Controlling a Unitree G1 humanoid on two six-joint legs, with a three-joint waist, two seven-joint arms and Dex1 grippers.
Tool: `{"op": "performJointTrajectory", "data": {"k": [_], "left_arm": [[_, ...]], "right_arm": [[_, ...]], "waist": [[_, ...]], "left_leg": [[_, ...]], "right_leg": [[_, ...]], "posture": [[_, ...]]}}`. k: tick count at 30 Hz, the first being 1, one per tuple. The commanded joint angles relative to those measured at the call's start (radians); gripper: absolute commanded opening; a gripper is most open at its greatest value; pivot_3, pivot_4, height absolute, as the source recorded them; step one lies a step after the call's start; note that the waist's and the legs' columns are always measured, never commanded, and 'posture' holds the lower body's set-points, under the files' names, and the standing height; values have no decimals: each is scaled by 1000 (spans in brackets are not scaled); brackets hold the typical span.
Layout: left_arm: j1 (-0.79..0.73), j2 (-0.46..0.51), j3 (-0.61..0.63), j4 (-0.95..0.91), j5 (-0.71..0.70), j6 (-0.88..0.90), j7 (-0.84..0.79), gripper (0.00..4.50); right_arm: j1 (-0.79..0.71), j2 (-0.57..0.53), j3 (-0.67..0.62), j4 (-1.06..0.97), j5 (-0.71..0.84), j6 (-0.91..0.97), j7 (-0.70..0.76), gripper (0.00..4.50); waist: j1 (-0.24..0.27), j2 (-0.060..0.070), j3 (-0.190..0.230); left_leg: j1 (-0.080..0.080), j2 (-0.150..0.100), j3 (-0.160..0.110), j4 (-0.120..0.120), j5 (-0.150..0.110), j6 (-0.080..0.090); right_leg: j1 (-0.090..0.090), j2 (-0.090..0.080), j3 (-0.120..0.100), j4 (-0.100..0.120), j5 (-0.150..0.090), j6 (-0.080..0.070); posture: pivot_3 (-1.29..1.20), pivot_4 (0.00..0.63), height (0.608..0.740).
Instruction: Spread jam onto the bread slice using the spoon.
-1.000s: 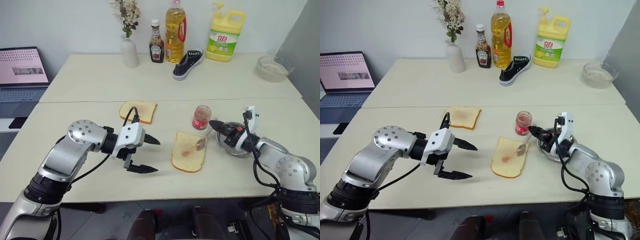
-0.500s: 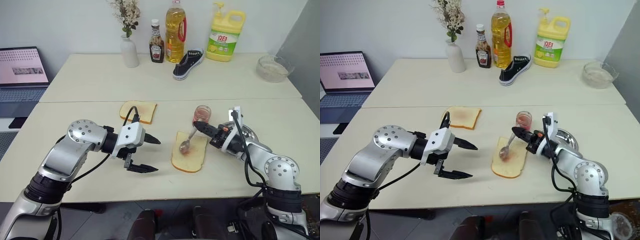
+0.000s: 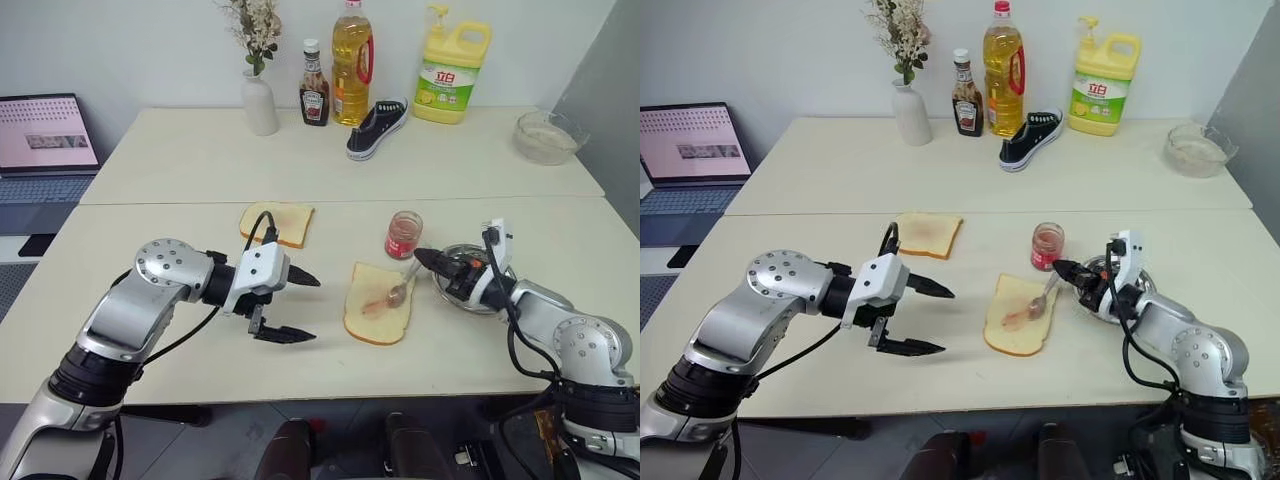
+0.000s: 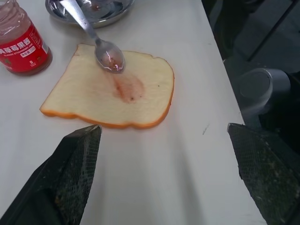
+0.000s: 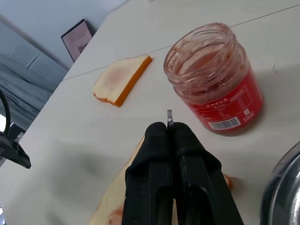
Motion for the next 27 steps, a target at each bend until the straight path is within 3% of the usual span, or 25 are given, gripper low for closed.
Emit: {"op": "performJointTrajectory", "data": {"k": [1,10,21,27], "left_arm": [[-18,-2,8,-7,-7,-20,-3,4500],[-25,-5,5,-3,-7,-25,-4,4500],[-39,-14,-6,13,2,-36,-14,4500],[-57,-22,-11,41,12,-51,-29,4500]], "right_arm": [[-37,21,-20,-32,20,-10,-15,24],[-52,136,26,-54,69,13,-73,24],[12,67,23,-35,-59,-46,-45,24],[-4,23,-90,-69,36,-8,-77,24]], "waist": [[0,0,0],[-2,0,0],[0,0,0],[2,0,0]], "left_leg": [[0,0,0,0,0,0],[0,0,0,0,0,0],[0,0,0,0,0,0],[0,-1,0,0,0,0]], "right_leg": [[0,0,0,0,0,0],[0,0,0,0,0,0],[0,0,0,0,0,0],[0,0,0,0,0,0]], "posture": [[0,150,740],[0,150,740],[0,150,740],[0,150,740]]}}
